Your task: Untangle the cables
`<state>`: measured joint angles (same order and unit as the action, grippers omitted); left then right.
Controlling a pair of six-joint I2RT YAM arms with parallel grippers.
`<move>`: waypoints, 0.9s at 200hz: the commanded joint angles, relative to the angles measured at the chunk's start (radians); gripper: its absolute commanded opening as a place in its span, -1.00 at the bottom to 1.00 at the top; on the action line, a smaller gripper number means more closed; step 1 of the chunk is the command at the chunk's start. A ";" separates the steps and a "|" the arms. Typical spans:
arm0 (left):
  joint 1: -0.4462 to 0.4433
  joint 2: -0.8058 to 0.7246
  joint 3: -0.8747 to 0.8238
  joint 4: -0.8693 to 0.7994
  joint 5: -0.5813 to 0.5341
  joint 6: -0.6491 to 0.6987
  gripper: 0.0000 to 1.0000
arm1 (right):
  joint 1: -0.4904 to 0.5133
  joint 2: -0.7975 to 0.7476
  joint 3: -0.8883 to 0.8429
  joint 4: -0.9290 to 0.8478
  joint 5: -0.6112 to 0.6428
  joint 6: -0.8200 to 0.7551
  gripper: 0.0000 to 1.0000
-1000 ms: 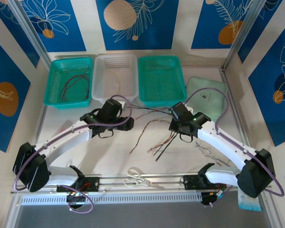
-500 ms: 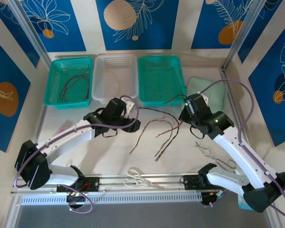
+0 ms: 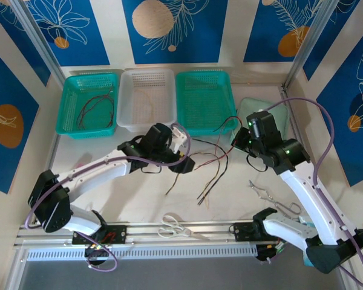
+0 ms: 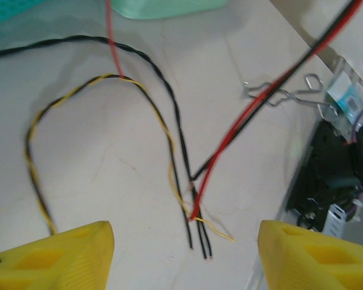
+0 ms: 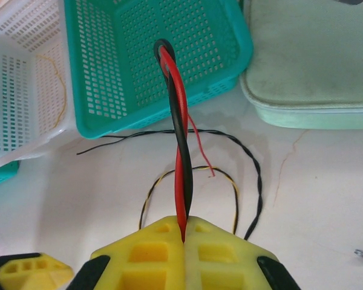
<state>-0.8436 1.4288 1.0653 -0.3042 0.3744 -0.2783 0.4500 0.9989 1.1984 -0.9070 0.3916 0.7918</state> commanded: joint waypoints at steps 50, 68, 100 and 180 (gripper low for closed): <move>-0.055 0.086 0.054 0.090 0.104 -0.041 -0.01 | -0.005 0.030 0.028 0.020 -0.130 -0.034 -1.00; -0.063 0.111 0.072 0.093 0.118 -0.057 -0.16 | -0.005 0.030 0.026 0.020 -0.141 -0.035 -1.00; -0.081 0.143 0.095 0.095 0.119 -0.068 -0.39 | -0.007 0.027 0.027 0.017 -0.150 -0.040 -1.00; -0.086 0.157 0.107 0.086 0.100 -0.061 -1.00 | -0.010 0.019 0.025 0.012 -0.150 -0.045 -1.00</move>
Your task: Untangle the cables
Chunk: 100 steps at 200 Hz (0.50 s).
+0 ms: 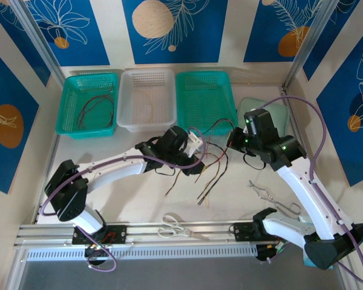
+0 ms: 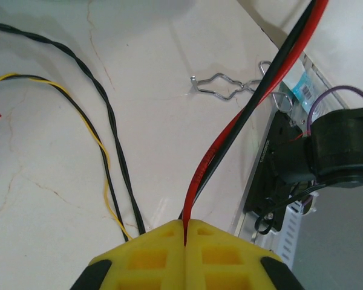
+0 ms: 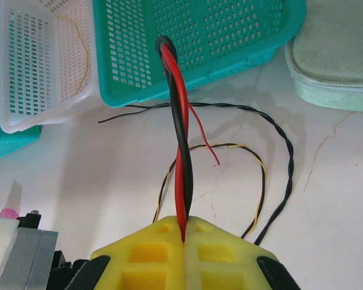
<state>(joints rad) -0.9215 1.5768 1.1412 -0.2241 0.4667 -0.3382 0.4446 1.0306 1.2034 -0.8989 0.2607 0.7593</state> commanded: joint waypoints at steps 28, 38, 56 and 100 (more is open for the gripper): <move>-0.008 0.004 0.028 0.007 -0.002 -0.005 -1.00 | -0.006 -0.012 0.020 0.008 -0.031 -0.016 -1.00; -0.008 0.000 0.026 0.011 -0.006 -0.008 -1.00 | -0.007 -0.010 0.018 0.010 -0.044 -0.021 -0.90; -0.008 -0.005 0.026 0.026 -0.017 -0.035 -1.00 | -0.023 -0.007 0.003 0.018 -0.088 -0.025 -0.38; 0.011 -0.009 -0.002 0.214 0.020 -0.265 -1.00 | -0.080 -0.025 -0.015 0.084 -0.290 0.032 0.02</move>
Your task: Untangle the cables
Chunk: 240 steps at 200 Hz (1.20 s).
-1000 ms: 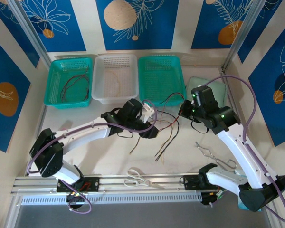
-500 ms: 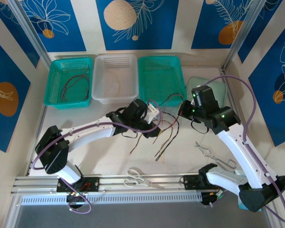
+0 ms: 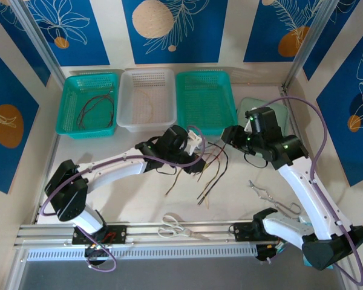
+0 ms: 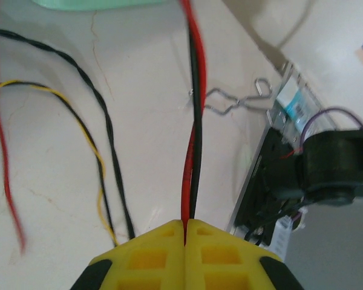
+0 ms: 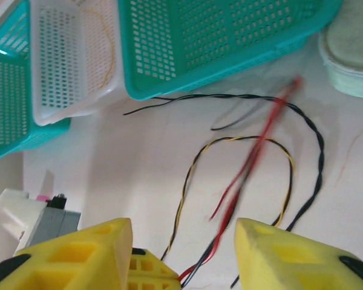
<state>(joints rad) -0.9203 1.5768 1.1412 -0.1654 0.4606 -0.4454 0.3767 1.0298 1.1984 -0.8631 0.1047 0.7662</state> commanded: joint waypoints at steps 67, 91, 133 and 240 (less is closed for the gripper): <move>0.039 0.022 0.009 0.363 0.020 -0.391 -1.00 | -0.069 -0.207 -0.151 0.185 -0.240 0.056 0.04; 0.052 0.044 0.015 0.406 0.047 -0.433 -1.00 | -0.103 -0.298 -0.261 0.270 -0.269 0.081 -0.02; 0.054 0.051 0.025 0.388 0.050 -0.426 -1.00 | -0.167 -0.295 -0.381 0.422 -0.445 0.161 -0.07; 0.056 0.070 0.042 0.391 0.085 -0.442 -1.00 | -0.193 -0.165 -0.419 0.444 -0.543 0.206 -0.42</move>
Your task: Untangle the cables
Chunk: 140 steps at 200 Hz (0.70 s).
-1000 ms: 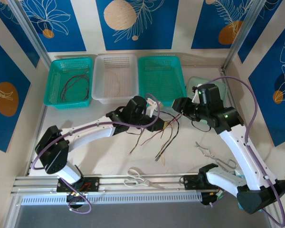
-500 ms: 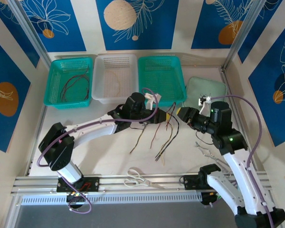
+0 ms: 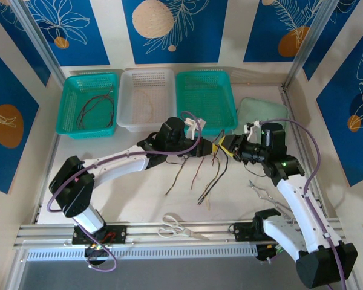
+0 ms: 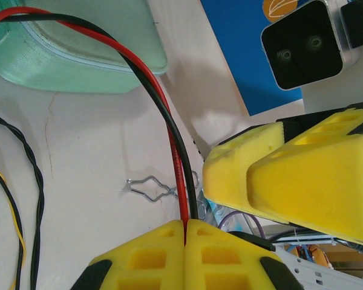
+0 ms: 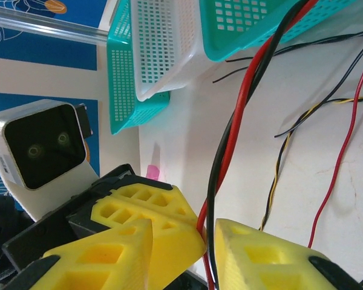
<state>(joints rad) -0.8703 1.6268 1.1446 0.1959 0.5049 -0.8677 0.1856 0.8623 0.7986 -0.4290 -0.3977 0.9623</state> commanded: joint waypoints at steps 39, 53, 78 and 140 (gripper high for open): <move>0.007 0.023 0.037 0.039 0.046 -0.033 -1.00 | 0.007 0.014 -0.034 0.018 -0.047 0.005 -0.47; 0.007 0.022 0.038 0.038 0.048 -0.033 -1.00 | 0.007 0.017 -0.039 0.016 -0.039 0.010 -0.51; 0.007 0.027 0.039 0.034 0.055 -0.037 -1.00 | 0.010 0.022 -0.038 0.012 -0.041 0.008 -0.60; 0.009 0.018 0.039 0.028 0.039 -0.046 -1.00 | 0.012 0.014 -0.010 -0.027 -0.030 -0.011 -0.90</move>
<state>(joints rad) -0.8703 1.6402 1.1534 0.2020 0.5316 -0.8936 0.1902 0.8825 0.7715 -0.4141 -0.4191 0.9691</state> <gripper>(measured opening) 0.052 0.073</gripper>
